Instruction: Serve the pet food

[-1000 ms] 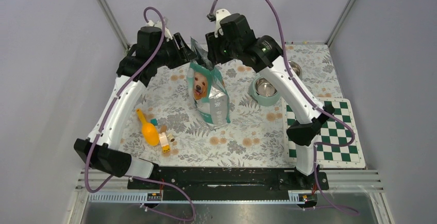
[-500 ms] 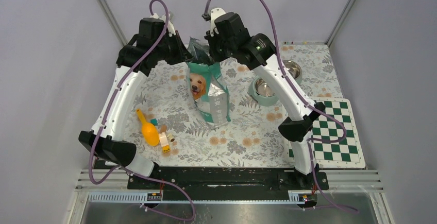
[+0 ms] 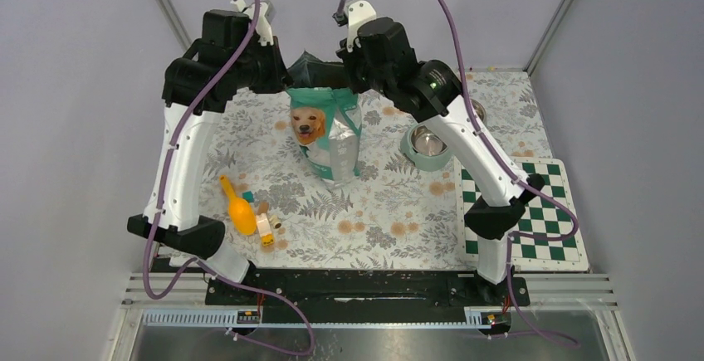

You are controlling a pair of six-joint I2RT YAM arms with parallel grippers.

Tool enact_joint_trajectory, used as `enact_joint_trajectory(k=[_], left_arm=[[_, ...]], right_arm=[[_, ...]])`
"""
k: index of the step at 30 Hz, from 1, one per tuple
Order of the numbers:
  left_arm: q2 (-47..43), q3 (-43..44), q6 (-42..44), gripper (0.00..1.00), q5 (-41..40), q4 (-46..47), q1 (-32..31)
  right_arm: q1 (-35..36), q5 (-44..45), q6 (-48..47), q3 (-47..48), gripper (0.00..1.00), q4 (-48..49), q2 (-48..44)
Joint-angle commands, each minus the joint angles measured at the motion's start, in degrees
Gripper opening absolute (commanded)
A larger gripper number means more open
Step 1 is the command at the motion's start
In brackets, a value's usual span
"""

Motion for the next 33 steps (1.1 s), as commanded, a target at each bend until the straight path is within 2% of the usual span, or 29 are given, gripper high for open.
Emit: enact_joint_trajectory(k=[1,4,8,9,10,11,13,15,16,19,23,27,30,33], left_arm=[[-3.52,6.61,3.15,0.00,-3.74,8.71,2.31],[-3.69,3.22,1.81,0.00,-1.58,9.19,2.47],[-5.43,-6.88,-0.50,0.00,2.31,12.76,2.66],[-5.82,-9.50,-1.33,0.04,3.62,13.68,2.89],[-6.13,-11.97,-2.06,0.19,5.25,14.58,3.28],[-6.66,-14.18,-3.02,0.31,6.62,15.30,3.75],[-7.28,-17.08,-4.24,0.45,7.94,16.59,4.79],[-8.09,-17.68,-4.64,0.56,8.28,16.97,5.95],[-8.44,-17.45,-4.60,0.59,8.12,17.05,6.59],[-10.27,-16.83,-4.05,0.65,7.20,16.99,8.28],[-15.05,-19.71,-3.73,0.69,2.80,15.65,9.66],[-22.27,-28.95,-4.98,0.73,-4.57,14.30,10.52],[-28.75,-37.67,-6.83,0.78,-10.88,12.64,11.45],[-35.25,-48.72,-7.63,0.90,-13.15,11.64,13.39]], right_arm=[[-0.12,7.88,-4.02,7.00,0.00,12.07,-9.84],[0.28,7.97,-4.26,6.94,0.00,11.98,-9.40],[0.32,8.91,-4.41,4.25,0.00,12.10,-9.06],[0.33,8.93,-4.15,3.44,0.00,12.02,-8.77],[0.33,8.59,-3.80,2.18,0.00,11.96,-8.62],[0.33,7.99,-3.58,0.92,0.08,11.77,-8.39],[0.33,6.19,-2.74,-0.28,0.31,9.64,-7.28],[0.31,4.28,-1.82,0.92,0.49,6.33,-5.83],[0.33,3.25,-1.44,2.16,0.55,5.05,-5.43],[0.33,0.61,0.96,2.38,0.63,3.92,-6.14],[0.28,-1.46,3.09,1.89,0.70,4.13,-8.34],[0.27,-1.51,6.52,-0.74,0.72,4.10,-11.98],[0.32,1.64,9.46,-6.18,0.71,4.76,-16.17],[0.33,5.15,10.63,-16.65,0.73,8.23,-22.32]])
